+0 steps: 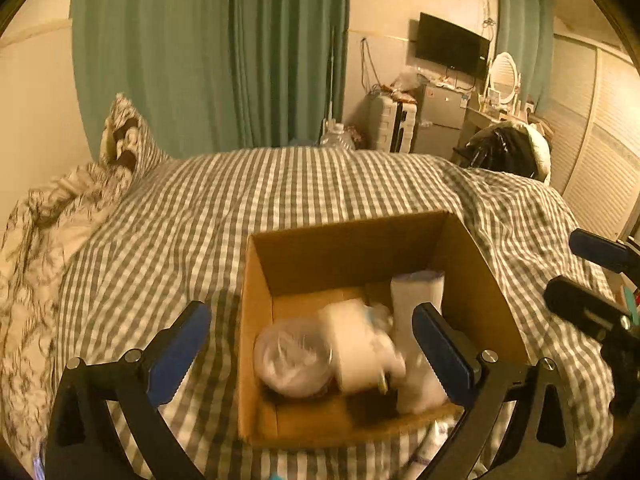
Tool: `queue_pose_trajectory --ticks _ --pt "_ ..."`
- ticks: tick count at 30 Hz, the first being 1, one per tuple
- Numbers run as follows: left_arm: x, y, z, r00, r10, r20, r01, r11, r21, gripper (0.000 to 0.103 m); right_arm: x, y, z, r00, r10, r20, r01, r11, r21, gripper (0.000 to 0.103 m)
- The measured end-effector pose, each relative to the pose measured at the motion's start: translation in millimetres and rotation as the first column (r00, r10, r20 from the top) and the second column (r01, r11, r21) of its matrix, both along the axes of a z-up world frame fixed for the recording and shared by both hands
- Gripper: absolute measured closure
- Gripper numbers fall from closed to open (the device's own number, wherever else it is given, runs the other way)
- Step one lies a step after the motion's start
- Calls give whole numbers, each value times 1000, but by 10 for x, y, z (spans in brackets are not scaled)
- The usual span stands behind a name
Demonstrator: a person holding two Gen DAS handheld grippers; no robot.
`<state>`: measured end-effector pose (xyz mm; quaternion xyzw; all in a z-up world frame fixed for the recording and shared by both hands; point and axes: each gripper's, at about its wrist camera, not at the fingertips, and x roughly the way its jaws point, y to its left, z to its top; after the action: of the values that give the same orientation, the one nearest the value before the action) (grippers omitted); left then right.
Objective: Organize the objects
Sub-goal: 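Lower the tape roll and sock into the box and open both tools, then grasp the teal blister pack with the left tool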
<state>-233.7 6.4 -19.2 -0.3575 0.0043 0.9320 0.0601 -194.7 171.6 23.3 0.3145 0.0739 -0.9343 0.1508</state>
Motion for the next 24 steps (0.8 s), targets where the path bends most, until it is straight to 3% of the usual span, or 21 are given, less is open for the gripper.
queue_pose_trajectory --ticks 6,10,19,24 --pt "465 -144 -56 997 55 57 -54 998 -27 0 321 197 75 998 -56 20 56 998 24 25" --pt "734 -251 -217 988 111 106 -105 993 -62 0 604 225 -42 996 -66 52 63 996 58 25" --pt "1066 -179 -894 957 137 257 -114 988 -103 0 900 -31 -864 968 -33 247 2 992 124 25" --pt "1051 -4 -1107 953 124 276 -77 981 -177 0 859 -86 -1293 935 -47 352 -4 990 142 25"
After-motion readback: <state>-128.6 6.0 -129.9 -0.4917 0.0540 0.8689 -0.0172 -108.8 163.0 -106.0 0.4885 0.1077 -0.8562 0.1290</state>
